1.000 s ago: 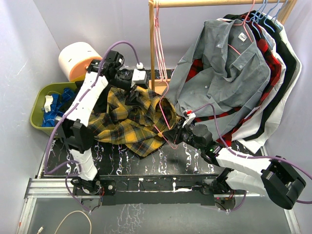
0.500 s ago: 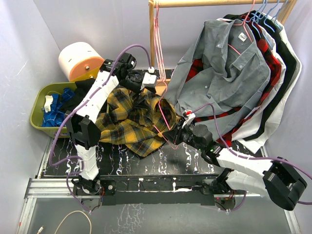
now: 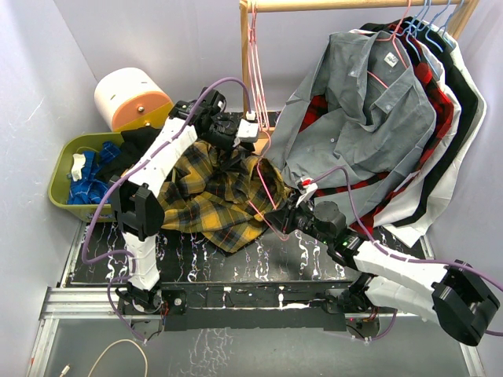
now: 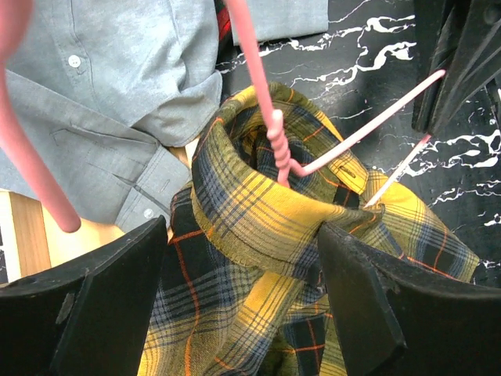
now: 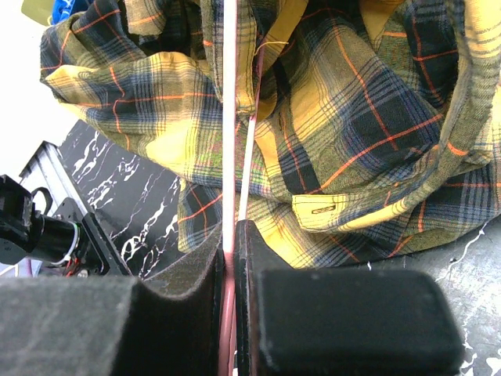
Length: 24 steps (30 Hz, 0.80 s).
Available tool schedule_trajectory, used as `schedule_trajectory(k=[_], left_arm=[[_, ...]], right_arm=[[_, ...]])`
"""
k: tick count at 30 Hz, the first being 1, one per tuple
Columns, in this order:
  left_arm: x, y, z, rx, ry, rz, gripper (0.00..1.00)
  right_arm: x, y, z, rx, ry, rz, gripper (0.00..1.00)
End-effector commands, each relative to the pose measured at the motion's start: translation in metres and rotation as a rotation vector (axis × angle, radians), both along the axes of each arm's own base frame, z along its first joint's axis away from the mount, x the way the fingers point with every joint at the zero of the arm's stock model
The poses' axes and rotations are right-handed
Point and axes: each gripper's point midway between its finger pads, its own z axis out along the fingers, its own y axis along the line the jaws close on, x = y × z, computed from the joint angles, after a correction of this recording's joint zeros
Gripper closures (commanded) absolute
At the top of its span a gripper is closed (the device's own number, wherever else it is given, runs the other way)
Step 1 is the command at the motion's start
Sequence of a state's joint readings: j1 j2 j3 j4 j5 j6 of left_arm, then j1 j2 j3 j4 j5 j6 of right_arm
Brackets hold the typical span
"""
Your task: Place the shirt on the hanger
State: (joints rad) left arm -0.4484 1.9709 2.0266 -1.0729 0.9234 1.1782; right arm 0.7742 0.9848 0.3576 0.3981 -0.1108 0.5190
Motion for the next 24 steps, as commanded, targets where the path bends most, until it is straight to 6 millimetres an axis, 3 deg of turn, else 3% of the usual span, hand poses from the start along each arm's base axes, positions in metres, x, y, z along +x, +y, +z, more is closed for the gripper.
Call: schedule_trajectory(k=[1, 4, 9, 12, 15, 16, 24], left_arm=[[0.002, -0.003, -0.004, -0.014, 0.001, 0.008, 0.28], [-0.001, -0.006, -0.001, -0.043, 0.012, 0.010, 0.39], [-0.011, -0.010, 0.003, -0.095, 0.041, 0.004, 0.44], [-0.011, -0.012, 0.001, -0.106, 0.047, 0.012, 0.70], [-0.012, -0.014, 0.003, -0.125, 0.058, 0.019, 0.85], [-0.013, -0.015, 0.005, -0.135, 0.059, 0.019, 0.98], [-0.011, -0.008, 0.035, -0.159, -0.041, 0.060, 1.00]], right_arm=[[0.005, 0.007, 0.047, 0.077, -0.119, 0.012, 0.92], [0.005, 0.008, 0.047, 0.075, -0.118, 0.015, 0.92], [0.005, 0.008, 0.051, 0.092, -0.123, 0.012, 0.92], [0.005, 0.009, 0.053, 0.097, -0.126, 0.014, 0.92], [0.005, 0.010, 0.055, 0.097, -0.129, 0.016, 0.92], [0.006, 0.009, 0.056, 0.100, -0.130, 0.014, 0.92], [0.010, 0.003, 0.061, 0.112, -0.126, -0.036, 0.92]])
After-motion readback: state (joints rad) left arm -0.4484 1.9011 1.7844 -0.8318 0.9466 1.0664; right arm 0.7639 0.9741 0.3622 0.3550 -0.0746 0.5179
